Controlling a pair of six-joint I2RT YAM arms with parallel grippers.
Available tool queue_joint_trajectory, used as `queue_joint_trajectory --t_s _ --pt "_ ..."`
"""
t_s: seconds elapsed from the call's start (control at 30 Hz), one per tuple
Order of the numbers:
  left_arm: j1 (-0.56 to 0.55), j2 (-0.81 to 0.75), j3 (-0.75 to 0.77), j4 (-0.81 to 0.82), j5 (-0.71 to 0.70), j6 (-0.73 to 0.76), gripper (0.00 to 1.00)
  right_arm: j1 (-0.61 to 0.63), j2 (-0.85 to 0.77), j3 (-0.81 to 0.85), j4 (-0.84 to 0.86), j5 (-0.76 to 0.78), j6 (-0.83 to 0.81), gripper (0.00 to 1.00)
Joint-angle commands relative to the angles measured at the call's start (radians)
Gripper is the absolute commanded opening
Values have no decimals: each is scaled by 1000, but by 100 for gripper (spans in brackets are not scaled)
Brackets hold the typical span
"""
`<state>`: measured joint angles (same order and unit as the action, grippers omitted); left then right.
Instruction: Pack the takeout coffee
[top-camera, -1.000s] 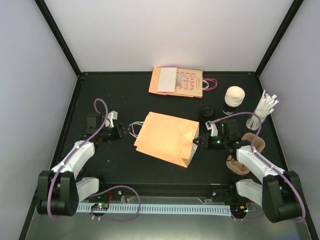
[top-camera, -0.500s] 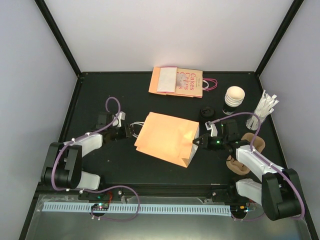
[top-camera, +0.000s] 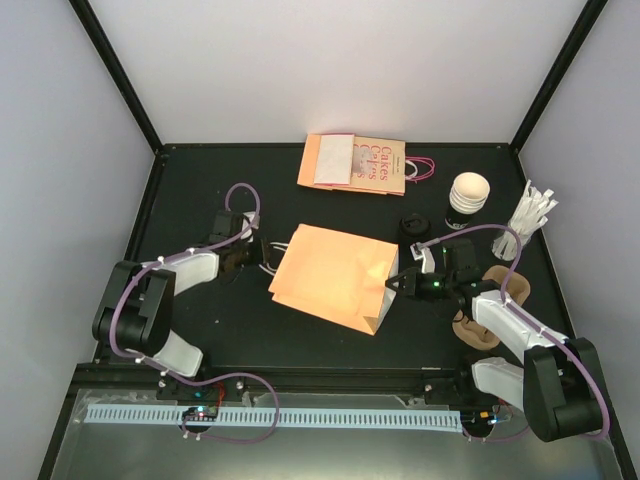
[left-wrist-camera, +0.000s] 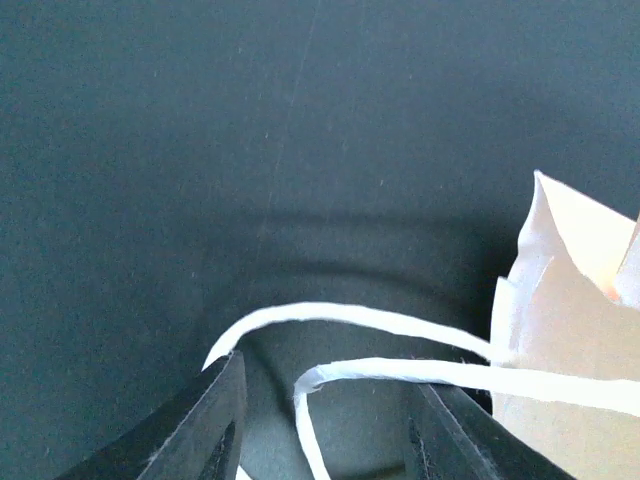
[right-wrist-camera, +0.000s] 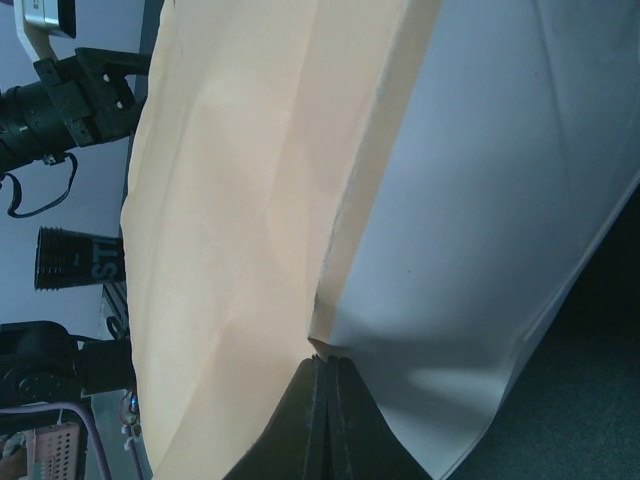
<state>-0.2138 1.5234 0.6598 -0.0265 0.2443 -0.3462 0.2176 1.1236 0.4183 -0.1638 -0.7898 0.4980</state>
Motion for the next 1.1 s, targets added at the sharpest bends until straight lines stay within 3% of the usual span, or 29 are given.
queue_joint_trajectory --t_s 0.0,0.63,0.8,0.97,1.07 --pt "-27 28 65 -6 -95 18 45 -6 -1 -13 -49 31 -5 1" --pt "-9 38 122 3 -283 -62 44 -6 -24 -11 -67 40 -6 1" --pt "-2 -7 113 -17 -270 -58 32 -6 -22 -12 -69 48 -6 1" --pt "-2 -83 111 -62 -243 -56 3 -7 -22 -13 -67 56 -4 1" --pt "-4 -167 120 -103 -218 -50 2 -7 -22 -16 -65 58 -6 1"
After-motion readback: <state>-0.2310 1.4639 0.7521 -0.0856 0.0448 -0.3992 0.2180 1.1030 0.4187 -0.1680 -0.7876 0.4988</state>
